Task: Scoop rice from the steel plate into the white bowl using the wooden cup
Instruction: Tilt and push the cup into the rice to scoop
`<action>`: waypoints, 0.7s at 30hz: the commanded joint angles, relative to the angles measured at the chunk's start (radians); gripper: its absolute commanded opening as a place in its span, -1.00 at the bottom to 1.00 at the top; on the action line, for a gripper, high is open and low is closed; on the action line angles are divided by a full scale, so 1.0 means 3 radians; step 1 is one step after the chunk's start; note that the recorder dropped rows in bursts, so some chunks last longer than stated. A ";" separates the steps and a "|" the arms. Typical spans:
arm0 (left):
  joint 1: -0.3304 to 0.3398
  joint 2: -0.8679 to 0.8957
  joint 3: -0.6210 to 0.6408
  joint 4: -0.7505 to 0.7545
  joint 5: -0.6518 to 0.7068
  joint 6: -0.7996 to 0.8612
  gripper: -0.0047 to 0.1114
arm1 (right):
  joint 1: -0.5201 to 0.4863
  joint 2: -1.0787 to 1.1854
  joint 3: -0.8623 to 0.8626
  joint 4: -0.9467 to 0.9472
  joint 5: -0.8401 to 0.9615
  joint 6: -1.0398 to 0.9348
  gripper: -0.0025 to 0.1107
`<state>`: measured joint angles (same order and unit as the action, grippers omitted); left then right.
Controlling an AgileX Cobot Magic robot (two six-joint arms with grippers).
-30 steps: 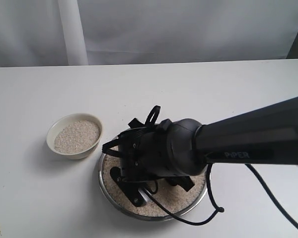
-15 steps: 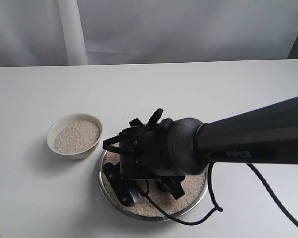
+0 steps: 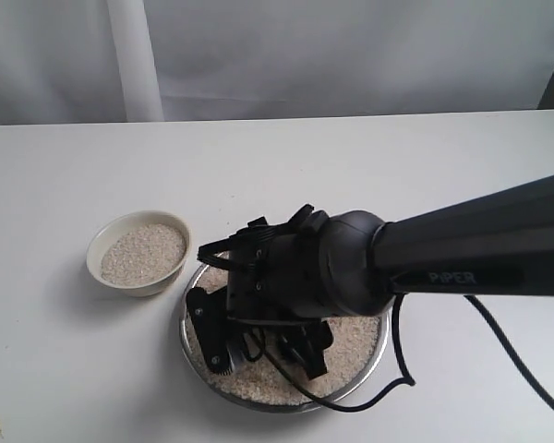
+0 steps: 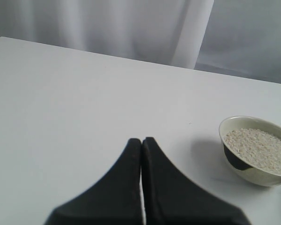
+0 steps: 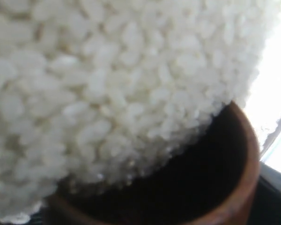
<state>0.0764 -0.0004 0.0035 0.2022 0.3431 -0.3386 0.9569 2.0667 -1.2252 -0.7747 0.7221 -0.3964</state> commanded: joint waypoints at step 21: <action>-0.0022 0.0001 -0.0012 -0.0019 -0.0019 -0.0003 -0.92 | -0.0318 -0.0010 0.0004 0.1488 -0.0762 0.0076 -0.96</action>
<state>0.0764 -0.0004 0.0035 0.2022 0.3431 -0.3386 0.8694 2.0435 -1.2289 -0.4061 0.5528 -0.3845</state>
